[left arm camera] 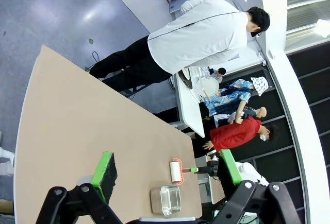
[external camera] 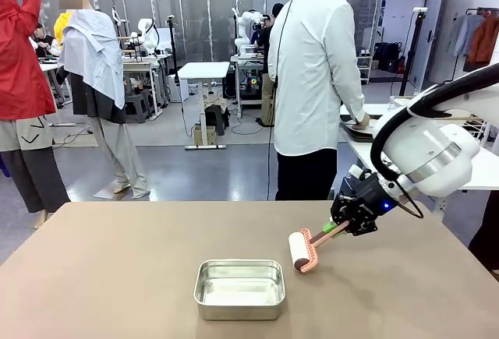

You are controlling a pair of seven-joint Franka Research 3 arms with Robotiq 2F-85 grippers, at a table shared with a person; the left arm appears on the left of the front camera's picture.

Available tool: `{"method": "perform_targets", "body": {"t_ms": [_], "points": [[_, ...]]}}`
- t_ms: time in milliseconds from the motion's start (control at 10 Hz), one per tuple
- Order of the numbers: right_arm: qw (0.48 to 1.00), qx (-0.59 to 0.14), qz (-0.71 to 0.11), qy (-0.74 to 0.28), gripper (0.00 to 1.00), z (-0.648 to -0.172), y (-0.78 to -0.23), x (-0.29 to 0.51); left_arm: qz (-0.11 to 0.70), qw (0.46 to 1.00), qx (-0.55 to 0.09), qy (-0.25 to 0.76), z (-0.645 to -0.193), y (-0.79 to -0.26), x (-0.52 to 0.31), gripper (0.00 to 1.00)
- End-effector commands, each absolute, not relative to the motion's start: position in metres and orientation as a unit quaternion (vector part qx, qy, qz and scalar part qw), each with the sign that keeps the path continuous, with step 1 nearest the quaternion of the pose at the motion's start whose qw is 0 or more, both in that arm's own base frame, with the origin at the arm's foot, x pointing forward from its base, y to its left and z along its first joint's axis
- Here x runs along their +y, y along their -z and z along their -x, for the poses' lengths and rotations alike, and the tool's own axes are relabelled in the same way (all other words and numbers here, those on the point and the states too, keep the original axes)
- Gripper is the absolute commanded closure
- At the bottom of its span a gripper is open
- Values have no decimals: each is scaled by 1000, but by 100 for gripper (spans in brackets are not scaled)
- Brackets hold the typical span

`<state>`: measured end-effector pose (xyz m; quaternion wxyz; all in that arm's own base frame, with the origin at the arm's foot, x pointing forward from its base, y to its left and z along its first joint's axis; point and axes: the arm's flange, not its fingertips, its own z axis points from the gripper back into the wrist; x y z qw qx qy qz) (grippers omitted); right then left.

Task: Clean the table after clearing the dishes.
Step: When the right (or left) Handle tray is removed, use the right hand (or left hand) to clean the right (or left) side of the table with the Lint Roller.

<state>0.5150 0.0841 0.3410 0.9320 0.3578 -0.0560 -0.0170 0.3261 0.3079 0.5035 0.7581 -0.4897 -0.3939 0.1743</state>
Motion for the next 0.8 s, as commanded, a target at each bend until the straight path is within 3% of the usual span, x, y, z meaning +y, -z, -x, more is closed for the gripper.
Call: {"method": "perform_targets", "body": {"t_ms": [0, 400, 700], "points": [[947, -72, -312, 13, 79, -495, -311, 46, 493, 757, -394, -170, -325, -508, 311, 0], [970, -97, -224, 3, 79, -480, -331, -14, 493, 757, -394, -170, -325, -508, 311, 0], [987, -59, -149, 19, 79, -493, -358, -43, 493, 757, -394, -170, -325, -508, 311, 0]]}}
